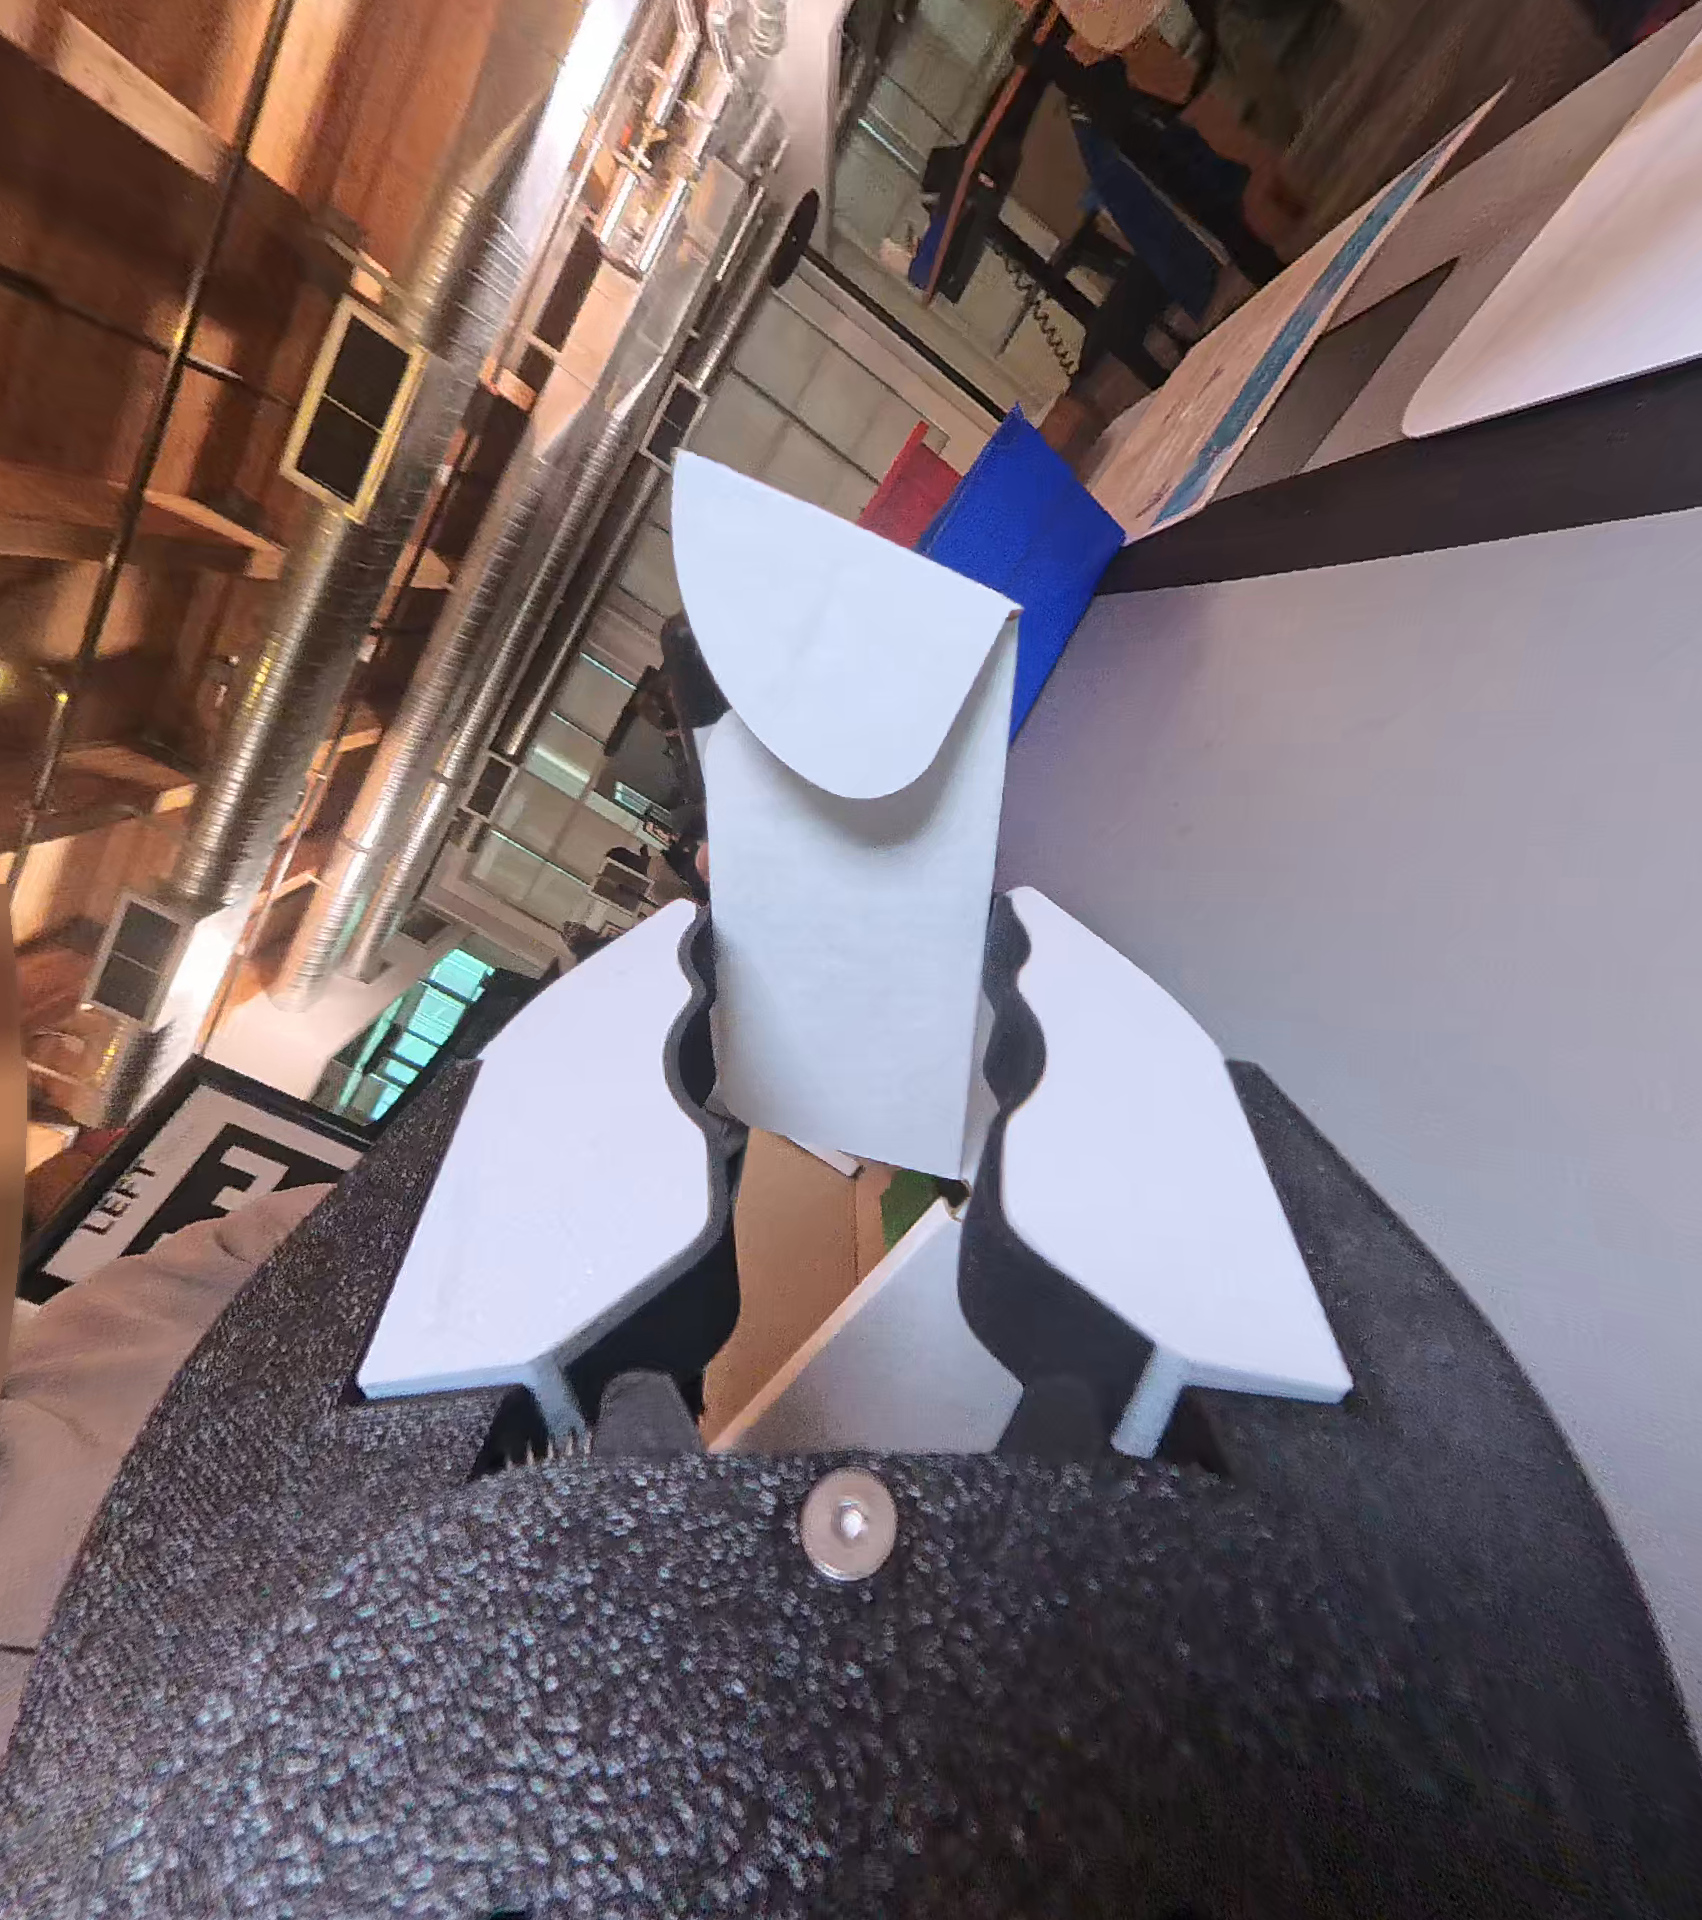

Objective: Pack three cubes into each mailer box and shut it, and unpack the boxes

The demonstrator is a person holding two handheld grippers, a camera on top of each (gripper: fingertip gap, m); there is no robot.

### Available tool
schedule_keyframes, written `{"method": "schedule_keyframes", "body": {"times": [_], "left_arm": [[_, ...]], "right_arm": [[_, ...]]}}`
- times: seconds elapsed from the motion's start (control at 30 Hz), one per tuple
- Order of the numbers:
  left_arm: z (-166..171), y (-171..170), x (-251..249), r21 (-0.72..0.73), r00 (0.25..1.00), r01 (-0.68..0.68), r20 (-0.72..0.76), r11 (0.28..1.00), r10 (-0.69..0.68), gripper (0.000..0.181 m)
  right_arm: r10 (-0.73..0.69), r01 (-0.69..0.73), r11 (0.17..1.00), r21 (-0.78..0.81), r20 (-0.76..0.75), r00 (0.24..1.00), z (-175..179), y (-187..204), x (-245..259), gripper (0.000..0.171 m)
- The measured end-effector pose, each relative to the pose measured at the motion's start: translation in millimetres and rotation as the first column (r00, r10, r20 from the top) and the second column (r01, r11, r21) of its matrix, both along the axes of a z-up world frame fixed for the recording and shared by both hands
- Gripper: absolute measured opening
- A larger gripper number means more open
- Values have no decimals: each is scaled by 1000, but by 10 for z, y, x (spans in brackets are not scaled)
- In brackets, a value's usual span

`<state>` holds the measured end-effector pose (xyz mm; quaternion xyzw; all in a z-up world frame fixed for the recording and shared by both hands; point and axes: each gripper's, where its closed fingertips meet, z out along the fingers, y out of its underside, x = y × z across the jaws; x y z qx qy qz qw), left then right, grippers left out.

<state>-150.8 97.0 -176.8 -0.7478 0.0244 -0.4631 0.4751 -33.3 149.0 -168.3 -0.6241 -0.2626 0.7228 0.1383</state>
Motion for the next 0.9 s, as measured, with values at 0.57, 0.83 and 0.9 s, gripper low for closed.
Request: {"method": "schedule_keyframes", "body": {"times": [0.57, 0.83, 0.9], "left_arm": [[51, 134, 79, 98, 985, -128, 132, 987, 115, 44], [35, 34, 278, 73, 966, 48, 250, 996, -65, 33], [70, -40, 347, 95, 961, 104, 247, 990, -125, 32]], "right_arm": [[21, -14, 997, 80, -96, 995, 160, -8, 245, 50], [27, -19, 997, 78, -110, 994, 140, -16, 349, 50], [15, -4, 994, 112, -96, 995, 137, -14, 323, 49]]}}
